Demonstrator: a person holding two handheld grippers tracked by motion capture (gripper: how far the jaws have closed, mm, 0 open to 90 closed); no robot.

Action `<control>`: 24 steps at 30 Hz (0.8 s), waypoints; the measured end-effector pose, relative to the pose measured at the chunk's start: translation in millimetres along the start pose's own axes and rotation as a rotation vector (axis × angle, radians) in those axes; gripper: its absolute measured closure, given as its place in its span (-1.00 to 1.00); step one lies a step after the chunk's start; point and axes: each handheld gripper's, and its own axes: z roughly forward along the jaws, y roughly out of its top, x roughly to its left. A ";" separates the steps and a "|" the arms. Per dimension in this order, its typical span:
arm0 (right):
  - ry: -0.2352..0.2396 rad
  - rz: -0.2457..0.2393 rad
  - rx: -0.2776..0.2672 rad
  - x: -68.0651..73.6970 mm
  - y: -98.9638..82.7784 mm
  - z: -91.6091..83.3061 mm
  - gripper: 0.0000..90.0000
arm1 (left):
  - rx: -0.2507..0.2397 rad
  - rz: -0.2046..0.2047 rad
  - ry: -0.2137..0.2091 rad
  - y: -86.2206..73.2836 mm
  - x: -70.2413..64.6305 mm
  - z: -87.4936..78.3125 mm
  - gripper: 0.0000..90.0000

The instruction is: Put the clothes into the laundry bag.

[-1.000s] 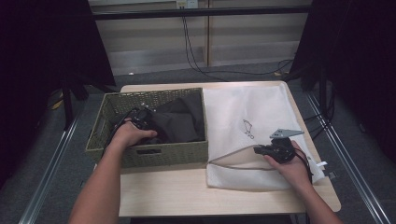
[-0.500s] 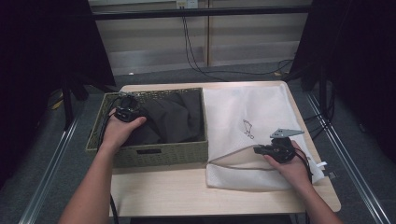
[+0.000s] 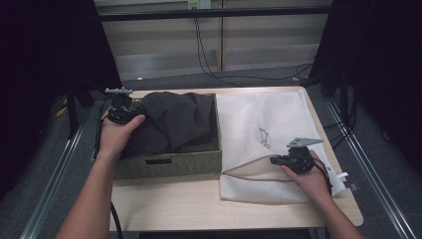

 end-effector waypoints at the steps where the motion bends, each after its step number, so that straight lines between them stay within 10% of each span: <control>1: 0.000 0.000 0.000 0.0 0.0 0.0 0.90 | 0.000 0.000 0.000 0.0 0.0 0.0 0.44; 16: 0.007 0.009 -0.014 -1.6 -0.3 1.3 0.94 | -0.055 0.105 -0.006 25.2 -56.8 -49.2 0.45; 21: 0.009 0.008 -0.010 -0.8 0.0 2.5 0.94 | -0.098 0.091 -0.153 26.3 -83.3 -71.1 0.44; 24: 0.008 0.004 -0.011 0.1 0.4 2.8 0.94 | -0.120 0.085 -0.356 12.4 -118.4 -88.1 0.44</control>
